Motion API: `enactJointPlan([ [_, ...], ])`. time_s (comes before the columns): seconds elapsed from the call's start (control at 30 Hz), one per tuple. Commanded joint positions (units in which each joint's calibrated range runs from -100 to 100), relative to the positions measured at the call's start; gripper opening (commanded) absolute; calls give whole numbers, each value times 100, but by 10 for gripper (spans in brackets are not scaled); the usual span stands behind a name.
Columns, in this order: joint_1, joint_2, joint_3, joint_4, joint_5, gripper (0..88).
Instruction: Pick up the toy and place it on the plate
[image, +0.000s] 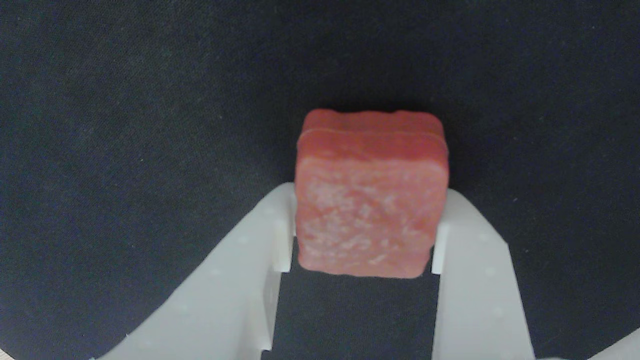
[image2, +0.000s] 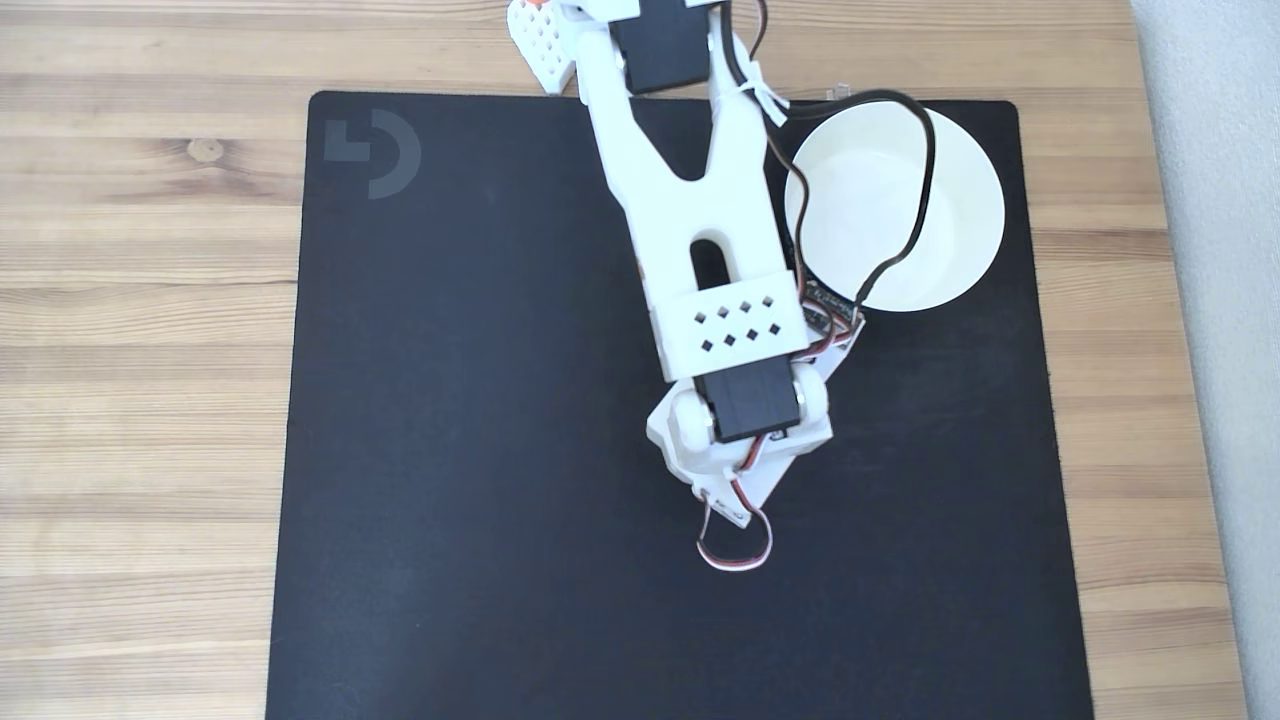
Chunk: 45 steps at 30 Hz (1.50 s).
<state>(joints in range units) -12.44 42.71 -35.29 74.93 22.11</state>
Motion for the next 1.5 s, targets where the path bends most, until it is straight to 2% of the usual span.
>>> enactJointPlan([
  [0.0,-82,-124,-234,-109,-181,23],
  [0.2,-424,-749,-901,-50,-682,22],
  [0.23,-533,-983,-982,-50,-938,22],
  [0.37,-617,-1541,-991,-41,-1397,22],
  [0.4,-684,-1966,-928,-33,-1689,22],
  [0.6,-1236,-3033,-892,-58,-2352,22],
  [0.83,-1897,-3517,-469,-211,-2738,22],
  [1.1,-2557,-5068,2623,-1862,-3177,22],
  [1.47,-3059,-6960,6102,-2971,-3782,23],
])
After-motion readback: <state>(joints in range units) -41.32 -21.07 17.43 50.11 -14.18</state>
